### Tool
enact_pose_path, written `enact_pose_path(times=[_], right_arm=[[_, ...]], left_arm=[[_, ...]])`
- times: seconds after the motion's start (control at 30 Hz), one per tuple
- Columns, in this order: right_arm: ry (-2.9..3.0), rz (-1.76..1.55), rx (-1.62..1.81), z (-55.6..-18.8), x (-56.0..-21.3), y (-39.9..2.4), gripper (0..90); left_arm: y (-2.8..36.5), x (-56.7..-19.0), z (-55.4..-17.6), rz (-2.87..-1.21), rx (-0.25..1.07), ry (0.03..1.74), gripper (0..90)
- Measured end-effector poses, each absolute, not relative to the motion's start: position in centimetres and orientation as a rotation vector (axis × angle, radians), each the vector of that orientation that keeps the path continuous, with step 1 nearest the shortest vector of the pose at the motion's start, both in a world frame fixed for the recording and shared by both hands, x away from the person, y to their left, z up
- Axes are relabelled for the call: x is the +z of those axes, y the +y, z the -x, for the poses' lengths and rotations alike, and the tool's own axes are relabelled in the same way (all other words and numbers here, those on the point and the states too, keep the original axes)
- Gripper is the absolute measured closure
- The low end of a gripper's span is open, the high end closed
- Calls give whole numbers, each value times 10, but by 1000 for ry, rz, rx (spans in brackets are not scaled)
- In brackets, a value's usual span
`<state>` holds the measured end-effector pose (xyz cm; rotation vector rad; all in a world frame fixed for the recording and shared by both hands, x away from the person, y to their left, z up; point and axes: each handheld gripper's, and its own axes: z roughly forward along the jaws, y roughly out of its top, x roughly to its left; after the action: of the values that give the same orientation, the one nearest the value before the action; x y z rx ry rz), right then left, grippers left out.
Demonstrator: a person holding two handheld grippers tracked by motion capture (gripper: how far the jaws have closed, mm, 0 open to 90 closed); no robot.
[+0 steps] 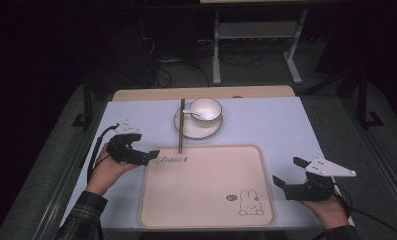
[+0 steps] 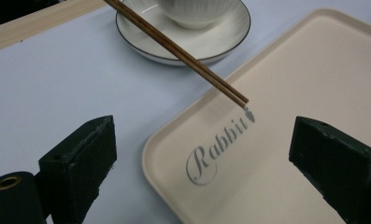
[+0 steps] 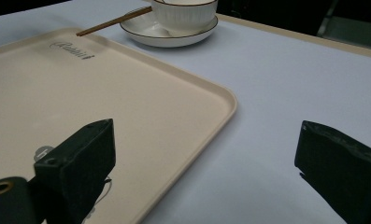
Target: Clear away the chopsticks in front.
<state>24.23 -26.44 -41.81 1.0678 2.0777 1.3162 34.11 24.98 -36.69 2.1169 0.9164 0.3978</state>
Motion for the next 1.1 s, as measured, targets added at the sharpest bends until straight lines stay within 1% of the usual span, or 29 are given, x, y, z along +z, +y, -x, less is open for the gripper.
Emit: enact_pose_path(times=[0.2, 0.43, 1.03, 1.07, 1.1], right_arm=[[2070, -1072, 1314, -242, -418, -267, 46], [2065, -1076, 1314, -241, -417, -267, 47], [2066, -1077, 1312, -241, -417, -267, 47], [2066, -1077, 1312, -241, -417, -267, 47], [2065, -1076, 1310, -241, -417, -267, 47]], left_arm=[[235, -364, -361, -2146, 377, 916, 69], [218, -368, -384, -2170, 358, 930, 69], [204, -374, -426, -2171, 348, 1013, 77], [204, -374, -426, -2171, 348, 1013, 95], [203, -375, -430, -2175, 350, 1014, 137]])
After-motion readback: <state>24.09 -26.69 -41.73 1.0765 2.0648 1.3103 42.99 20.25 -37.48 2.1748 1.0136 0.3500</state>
